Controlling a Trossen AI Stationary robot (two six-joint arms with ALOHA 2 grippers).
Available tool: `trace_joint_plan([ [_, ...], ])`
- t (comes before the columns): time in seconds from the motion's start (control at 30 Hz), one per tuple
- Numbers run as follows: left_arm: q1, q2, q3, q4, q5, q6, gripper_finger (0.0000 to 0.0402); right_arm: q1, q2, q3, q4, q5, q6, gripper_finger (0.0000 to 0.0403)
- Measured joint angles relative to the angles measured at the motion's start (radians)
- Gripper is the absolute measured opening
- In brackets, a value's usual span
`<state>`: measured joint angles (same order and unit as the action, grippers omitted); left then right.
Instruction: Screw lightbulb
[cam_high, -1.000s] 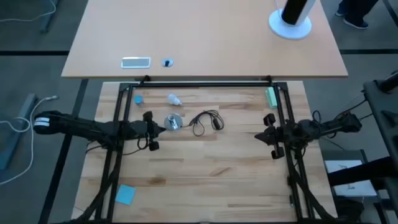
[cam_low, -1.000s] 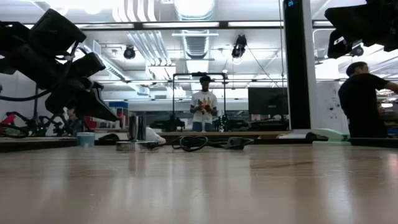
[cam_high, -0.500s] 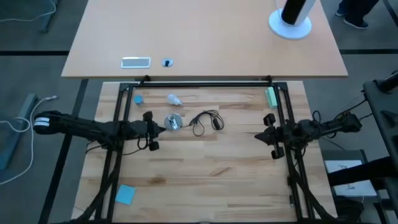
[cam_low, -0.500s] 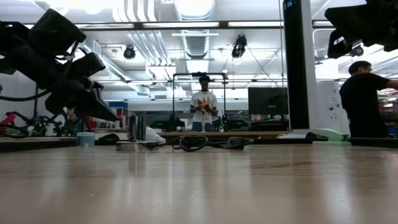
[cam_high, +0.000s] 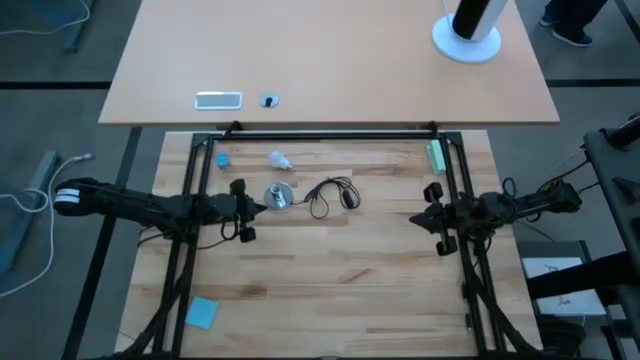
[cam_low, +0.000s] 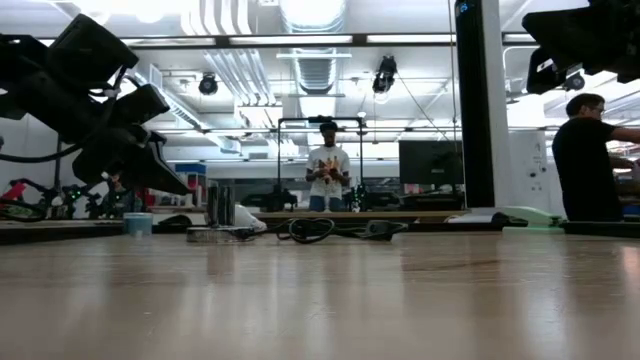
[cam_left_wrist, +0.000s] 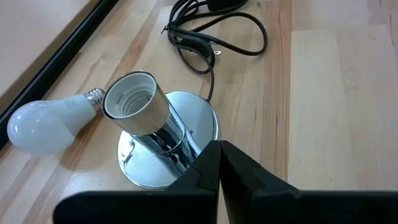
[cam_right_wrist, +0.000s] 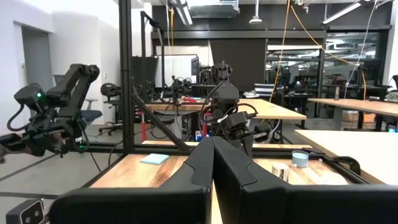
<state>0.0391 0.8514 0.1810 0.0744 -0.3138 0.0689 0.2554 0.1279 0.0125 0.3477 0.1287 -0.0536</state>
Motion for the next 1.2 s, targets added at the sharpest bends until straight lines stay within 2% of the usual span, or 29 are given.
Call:
trace_joint_plan([
  [0.17, 0.000, 0.000, 0.000, 0.011, -0.019, 0.017, 0.0000, 0.000, 0.000, 0.000, 0.001, 0.000, 0.000, 0.0000],
  [0.3, -0.001, 0.000, 0.000, 0.110, -0.065, -0.018, 0.0000, 0.000, 0.000, 0.000, 0.002, 0.000, 0.000, 0.0000],
  [0.47, 0.000, 0.000, 0.000, 0.421, -0.052, -0.210, 0.0000, 0.000, 0.000, 0.000, 0.038, 0.001, -0.045, 0.0000],
  [0.53, 0.000, 0.000, 0.000, 0.534, -0.050, -0.232, 0.0000, 0.000, 0.000, 0.000, 0.058, 0.013, -0.058, 0.0000],
  [0.6, 0.000, 0.000, 0.000, 0.644, -0.050, -0.229, 0.0000, 0.000, 0.000, 0.000, 0.096, 0.105, -0.042, 0.0000],
  [0.7, 0.000, 0.000, 0.000, 0.810, -0.050, -0.228, 0.0000, -0.001, 0.000, 0.000, 0.114, 0.378, 0.023, 0.0000],
  [0.77, 0.000, 0.000, 0.000, 0.896, -0.050, -0.228, 0.0000, -0.001, 0.000, 0.006, 0.098, 0.508, 0.062, 0.0000],
  [0.9, 0.000, 0.000, 0.000, 1.011, -0.050, -0.228, 0.0000, -0.001, 0.001, 0.018, 0.049, 0.521, 0.100, 0.0000],
  [1.13, 0.000, 0.021, 0.000, 1.021, -0.053, -0.176, 0.0000, 0.000, 0.054, 0.048, 0.051, 0.526, 0.173, 0.0000],
  [1.2, 0.005, 0.030, 0.000, 1.028, -0.084, -0.127, 0.0000, 0.000, 0.090, 0.063, 0.048, 0.526, 0.189, 0.0000],
])
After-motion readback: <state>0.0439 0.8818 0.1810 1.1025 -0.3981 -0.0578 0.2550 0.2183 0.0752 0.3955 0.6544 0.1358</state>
